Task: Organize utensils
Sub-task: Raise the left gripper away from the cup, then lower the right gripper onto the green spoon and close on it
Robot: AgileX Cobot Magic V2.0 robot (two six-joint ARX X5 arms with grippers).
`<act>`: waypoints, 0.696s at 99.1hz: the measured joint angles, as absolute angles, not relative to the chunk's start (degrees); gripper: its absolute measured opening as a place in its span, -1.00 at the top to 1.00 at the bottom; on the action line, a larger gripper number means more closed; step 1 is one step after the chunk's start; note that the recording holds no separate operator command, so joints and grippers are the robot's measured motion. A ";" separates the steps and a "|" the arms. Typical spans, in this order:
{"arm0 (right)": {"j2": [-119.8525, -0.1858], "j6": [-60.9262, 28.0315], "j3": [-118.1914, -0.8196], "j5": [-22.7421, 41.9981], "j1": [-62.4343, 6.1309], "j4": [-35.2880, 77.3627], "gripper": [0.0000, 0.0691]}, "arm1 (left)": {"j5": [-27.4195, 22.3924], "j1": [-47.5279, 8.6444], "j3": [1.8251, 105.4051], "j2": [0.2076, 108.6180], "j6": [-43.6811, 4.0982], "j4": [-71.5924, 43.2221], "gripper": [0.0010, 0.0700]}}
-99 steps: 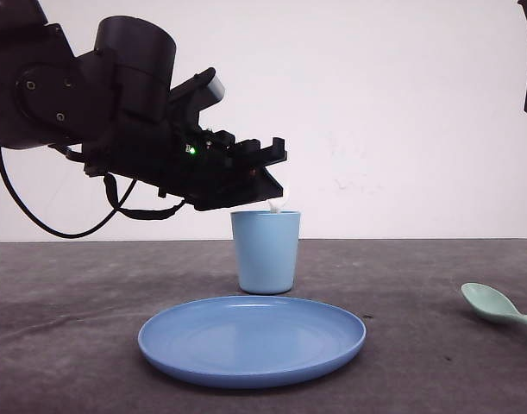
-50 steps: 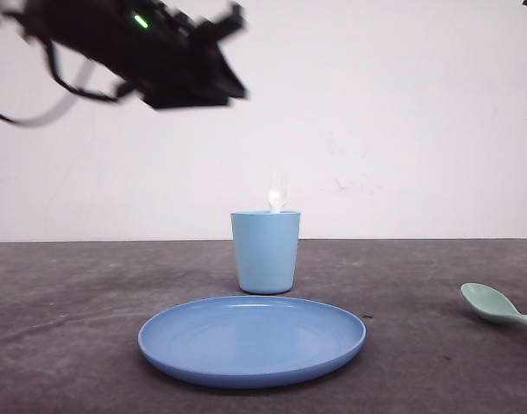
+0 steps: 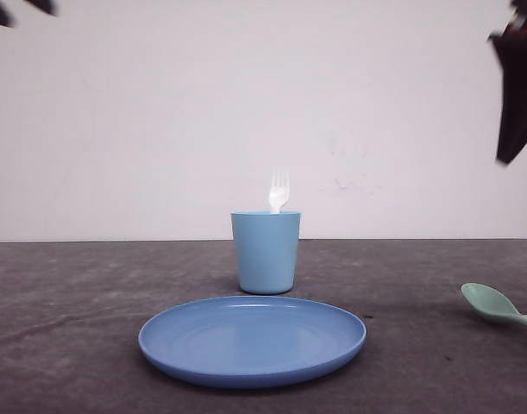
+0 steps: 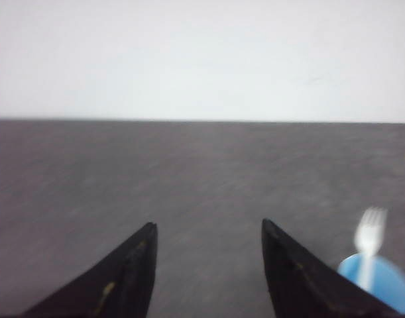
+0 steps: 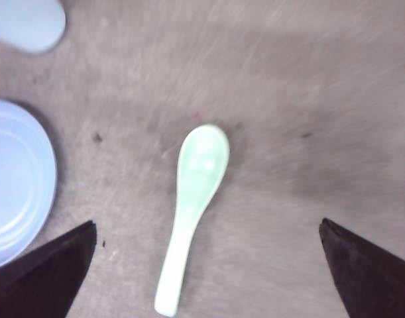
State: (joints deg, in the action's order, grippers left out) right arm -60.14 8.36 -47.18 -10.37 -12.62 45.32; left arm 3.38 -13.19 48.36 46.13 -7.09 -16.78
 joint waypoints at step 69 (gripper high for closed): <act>-78.50 14.46 -45.50 0.40 -21.80 31.88 -0.80 | 4.62 -7.35 48.36 41.63 -4.03 -36.75 -0.33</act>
State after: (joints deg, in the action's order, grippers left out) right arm -78.50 14.46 -45.50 0.40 -21.80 31.88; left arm 4.62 -7.35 48.36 41.63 -4.03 -36.75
